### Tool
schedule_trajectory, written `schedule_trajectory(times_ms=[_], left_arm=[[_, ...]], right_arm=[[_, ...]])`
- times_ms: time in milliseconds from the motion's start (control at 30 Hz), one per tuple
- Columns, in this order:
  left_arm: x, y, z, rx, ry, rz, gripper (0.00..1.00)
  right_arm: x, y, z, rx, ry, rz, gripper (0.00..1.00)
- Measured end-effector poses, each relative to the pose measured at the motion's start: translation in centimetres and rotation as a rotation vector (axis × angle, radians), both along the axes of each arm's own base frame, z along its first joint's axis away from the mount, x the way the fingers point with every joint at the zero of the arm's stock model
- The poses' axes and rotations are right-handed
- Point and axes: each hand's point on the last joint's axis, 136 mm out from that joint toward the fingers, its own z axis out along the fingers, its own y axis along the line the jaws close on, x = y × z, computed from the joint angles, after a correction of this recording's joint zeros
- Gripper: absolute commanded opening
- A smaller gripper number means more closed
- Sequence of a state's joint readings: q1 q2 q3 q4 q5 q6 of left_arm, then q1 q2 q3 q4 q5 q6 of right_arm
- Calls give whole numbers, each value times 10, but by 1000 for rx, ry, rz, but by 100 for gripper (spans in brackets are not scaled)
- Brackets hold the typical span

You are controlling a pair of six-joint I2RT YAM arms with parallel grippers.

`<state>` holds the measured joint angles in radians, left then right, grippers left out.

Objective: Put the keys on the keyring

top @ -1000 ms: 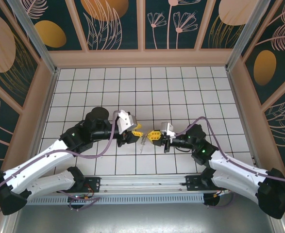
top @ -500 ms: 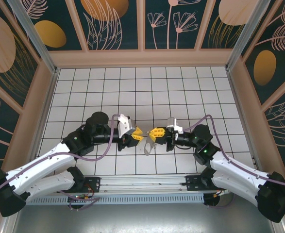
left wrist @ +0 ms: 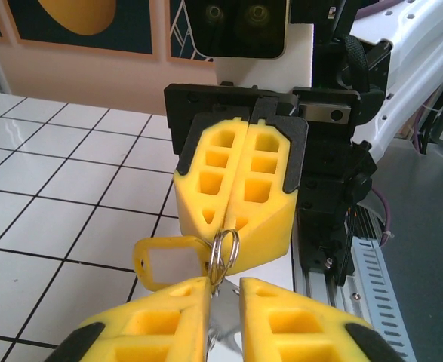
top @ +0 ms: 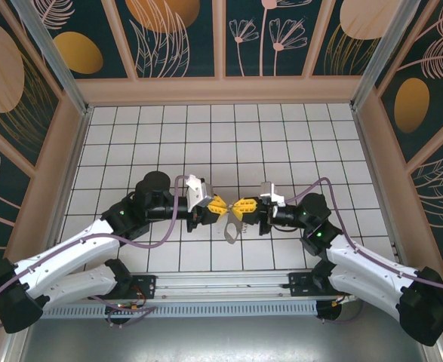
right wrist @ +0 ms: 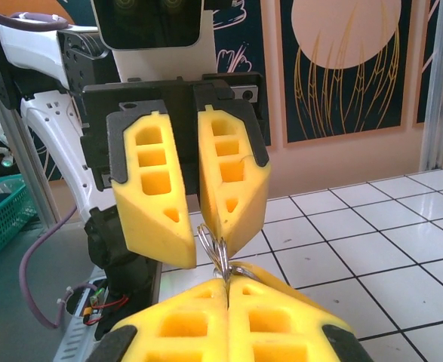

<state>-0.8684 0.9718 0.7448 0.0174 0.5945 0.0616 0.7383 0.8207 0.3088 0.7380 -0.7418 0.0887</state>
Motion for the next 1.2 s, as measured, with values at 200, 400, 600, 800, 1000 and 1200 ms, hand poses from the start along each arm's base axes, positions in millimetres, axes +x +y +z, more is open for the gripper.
schedule_trajectory(times_ms=[200,400,600,800,1000,1200], left_arm=[[0,0,0,0,-1,-1,22],[0,4,-9,16,3,20,21],[0,5,-7,9,-3,22,21],[-3,4,-6,4,0,3,20],[-7,2,-5,-4,4,-25,18],[-6,-2,-3,-20,-4,-39,9]], right_arm=[[-3,0,2,10,-9,13,0],[-7,-2,7,27,-27,29,0],[-9,-2,9,31,-19,41,0],[-9,-1,7,26,-13,48,0],[-8,0,4,20,-6,48,0],[-8,1,4,19,-4,49,0]])
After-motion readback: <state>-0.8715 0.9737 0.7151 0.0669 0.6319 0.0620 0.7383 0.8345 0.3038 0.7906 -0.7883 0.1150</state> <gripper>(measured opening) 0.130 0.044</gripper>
